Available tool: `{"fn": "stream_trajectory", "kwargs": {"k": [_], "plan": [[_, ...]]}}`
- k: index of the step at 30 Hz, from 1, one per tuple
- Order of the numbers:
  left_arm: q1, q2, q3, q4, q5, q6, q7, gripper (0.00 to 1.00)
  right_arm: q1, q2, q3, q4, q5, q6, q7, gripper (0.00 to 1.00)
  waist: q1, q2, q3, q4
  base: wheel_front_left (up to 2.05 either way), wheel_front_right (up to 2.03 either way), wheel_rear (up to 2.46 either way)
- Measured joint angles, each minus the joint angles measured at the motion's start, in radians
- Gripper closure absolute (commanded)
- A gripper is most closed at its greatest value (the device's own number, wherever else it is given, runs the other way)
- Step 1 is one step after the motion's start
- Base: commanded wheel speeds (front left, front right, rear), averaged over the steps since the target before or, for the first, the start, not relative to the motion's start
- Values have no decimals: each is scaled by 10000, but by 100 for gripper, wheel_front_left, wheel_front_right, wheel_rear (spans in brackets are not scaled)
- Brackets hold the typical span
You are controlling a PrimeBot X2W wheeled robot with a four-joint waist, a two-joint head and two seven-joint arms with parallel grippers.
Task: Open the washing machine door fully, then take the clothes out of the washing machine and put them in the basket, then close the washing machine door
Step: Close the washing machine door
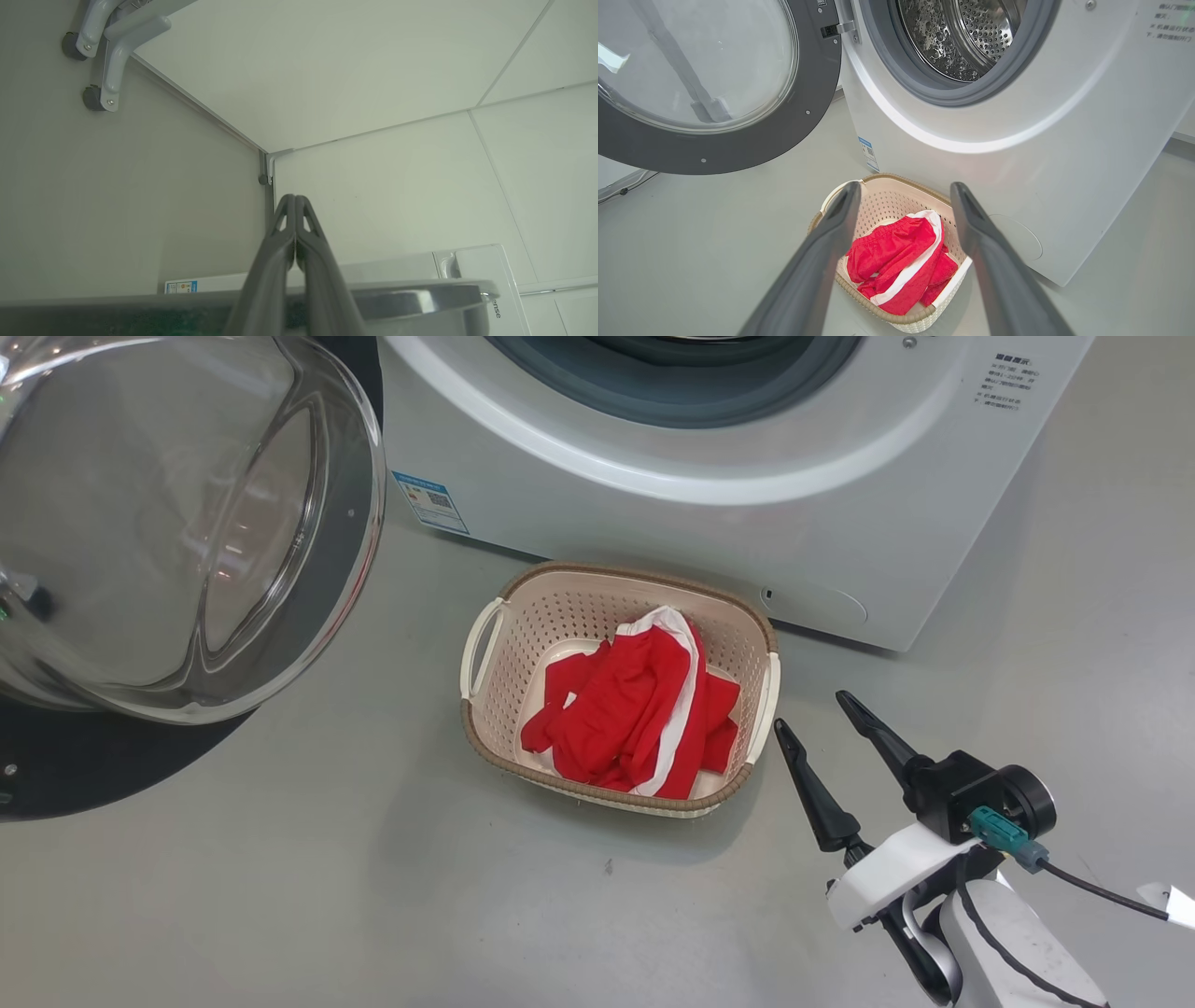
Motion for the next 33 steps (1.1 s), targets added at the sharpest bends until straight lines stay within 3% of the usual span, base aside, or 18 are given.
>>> {"fn": "stream_trajectory", "kwargs": {"k": [20, 33], "plan": [[-146, 151, -261, 341, -198, 71, 982, 100, -6, -36, -65, 2, 6, 0, 0, 0, 0, 0, 84, -34, 0, 0, 0], [24, 153, -1243, 69, -696, 71, 3223, 100, 8, -33, -188, 134, 102, 0, 0, 0, 0, 0, -168, 243, 0, 0, 0]]}}
